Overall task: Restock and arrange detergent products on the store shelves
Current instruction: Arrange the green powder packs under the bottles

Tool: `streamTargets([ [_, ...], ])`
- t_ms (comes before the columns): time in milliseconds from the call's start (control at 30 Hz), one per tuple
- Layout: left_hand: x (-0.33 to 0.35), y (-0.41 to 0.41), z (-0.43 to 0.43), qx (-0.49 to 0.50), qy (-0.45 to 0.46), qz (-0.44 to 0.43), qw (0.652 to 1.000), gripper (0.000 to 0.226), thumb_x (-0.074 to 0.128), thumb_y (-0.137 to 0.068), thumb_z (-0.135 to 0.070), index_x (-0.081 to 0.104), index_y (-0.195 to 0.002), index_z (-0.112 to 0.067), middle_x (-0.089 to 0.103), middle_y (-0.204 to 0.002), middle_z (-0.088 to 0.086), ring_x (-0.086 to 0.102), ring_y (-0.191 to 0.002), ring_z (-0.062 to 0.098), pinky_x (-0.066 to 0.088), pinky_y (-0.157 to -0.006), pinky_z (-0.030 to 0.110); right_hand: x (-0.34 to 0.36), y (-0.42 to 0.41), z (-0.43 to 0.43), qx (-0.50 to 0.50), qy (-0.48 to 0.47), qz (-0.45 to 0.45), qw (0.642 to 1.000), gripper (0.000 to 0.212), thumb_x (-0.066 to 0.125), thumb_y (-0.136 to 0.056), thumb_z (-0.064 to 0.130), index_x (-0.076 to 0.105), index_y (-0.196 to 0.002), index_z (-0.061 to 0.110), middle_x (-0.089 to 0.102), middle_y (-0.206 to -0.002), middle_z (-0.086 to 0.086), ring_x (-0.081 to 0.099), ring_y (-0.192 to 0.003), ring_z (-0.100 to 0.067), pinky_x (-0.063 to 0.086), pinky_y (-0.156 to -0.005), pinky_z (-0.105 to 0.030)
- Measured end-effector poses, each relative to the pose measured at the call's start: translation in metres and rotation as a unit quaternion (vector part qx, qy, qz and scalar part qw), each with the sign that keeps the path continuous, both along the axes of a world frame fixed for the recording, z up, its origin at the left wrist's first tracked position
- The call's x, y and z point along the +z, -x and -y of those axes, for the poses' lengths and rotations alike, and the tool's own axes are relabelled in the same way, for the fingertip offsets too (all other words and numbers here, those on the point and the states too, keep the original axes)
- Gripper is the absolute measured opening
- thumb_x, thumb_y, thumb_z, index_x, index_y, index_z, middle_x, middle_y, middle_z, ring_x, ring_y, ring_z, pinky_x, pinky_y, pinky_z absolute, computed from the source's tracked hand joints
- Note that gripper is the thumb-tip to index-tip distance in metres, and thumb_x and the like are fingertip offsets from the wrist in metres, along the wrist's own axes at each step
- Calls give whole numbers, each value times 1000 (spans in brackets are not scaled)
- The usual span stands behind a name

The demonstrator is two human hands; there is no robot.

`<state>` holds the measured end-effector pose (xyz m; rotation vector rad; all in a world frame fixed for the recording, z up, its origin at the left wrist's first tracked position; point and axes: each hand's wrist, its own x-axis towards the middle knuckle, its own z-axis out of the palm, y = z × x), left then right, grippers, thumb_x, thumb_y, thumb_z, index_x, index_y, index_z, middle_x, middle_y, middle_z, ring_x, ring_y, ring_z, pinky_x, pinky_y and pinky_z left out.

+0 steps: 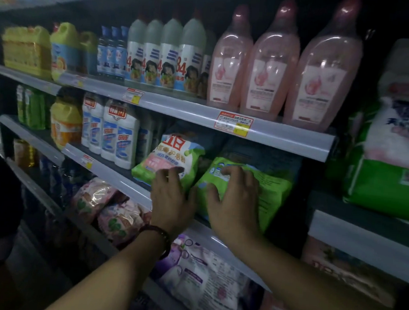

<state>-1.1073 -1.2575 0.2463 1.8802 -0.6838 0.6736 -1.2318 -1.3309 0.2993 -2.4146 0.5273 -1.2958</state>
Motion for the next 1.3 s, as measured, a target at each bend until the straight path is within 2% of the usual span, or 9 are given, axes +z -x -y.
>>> streamTargets([
  [100, 5, 31, 8, -88, -45, 55, 994, 53, 64, -87, -37, 60, -137, -21, 48, -133, 13, 51, -119, 36, 48, -101, 47, -27, 36, -1, -59, 60, -24, 996, 44, 51, -94, 40, 55, -129, 13, 52, -134, -14, 48, -125, -35, 42, -107, -51],
  [167, 6, 45, 14, -103, -93, 39, 990, 57, 60, -90, -46, 58, -145, -33, 45, -143, 16, 47, -132, 38, 45, -109, 46, -40, 50, -3, -103, 28, -58, 993, 58, 42, -95, 46, 47, -140, 9, 44, -147, -20, 43, -134, -39, 40, -112, -53],
  [333, -3, 61, 23, -130, -190, -8, 973, 78, 39, -91, -64, 42, -159, -26, 49, -148, 31, 40, -146, 43, 41, -115, 50, -35, 55, 15, -114, -233, -57, 964, 69, 67, -94, 37, 40, -146, -1, 54, -141, -25, 51, -131, -42, 45, -107, -46],
  [500, -11, 61, 22, -125, -243, -21, 962, 83, 21, -95, -64, 20, -167, -23, 34, -159, 33, 25, -154, 46, 35, -120, 55, -9, 50, 27, -71, -410, -25, 909, 39, 74, -90, 29, 69, -124, 9, 74, -121, -16, 69, -112, -37, 57, -95, -42],
  [700, -8, 68, 10, -157, -267, -67, 948, 104, 47, -77, -51, -4, -166, -38, 7, -174, 15, 2, -161, 35, 26, -120, 63, -5, 38, 30, -74, -447, -17, 891, 41, 83, -74, 27, 77, -112, 11, 79, -109, -8, 74, -101, -32, 62, -89, -45],
  [800, 0, 78, 4, -179, -225, -49, 957, 120, 56, -65, -45, -13, -163, -40, 11, -173, 16, 7, -160, 40, 36, -113, 66, 10, 40, 17, -65, -443, 20, 894, 38, 87, -72, 29, 78, -105, 11, 79, -101, -7, 76, -94, -31, 63, -84, -43],
  [967, 18, 101, -10, -164, -51, -58, 983, 101, 62, -67, -42, 24, -162, -42, 34, -165, 12, 34, -153, 32, 54, -96, 47, 38, 43, -20, -62, -406, 61, 910, 32, 83, -80, 33, 72, -103, 13, 77, -105, -9, 73, -99, -32, 58, -84, -35],
  [1167, 31, 134, -40, -127, 42, -4, 991, 78, 82, -76, -12, 55, -144, -40, 70, -130, -5, 65, -115, 15, 51, -86, 28, 56, 71, -53, -13, -441, 95, 892, 29, 78, -83, 44, 64, -97, 23, 74, -107, -1, 71, -102, -29, 58, -94, -42],
  [1300, 36, 148, -72, -96, 81, -22, 992, 54, 80, -79, -19, 64, -128, -34, 79, -101, -3, 72, -88, 20, 48, -68, 31, 57, 92, -70, 129, -489, 81, 859, 39, 71, -82, 55, 74, -109, 27, 78, -104, 6, 74, -100, -21, 58, -97, -42],
])
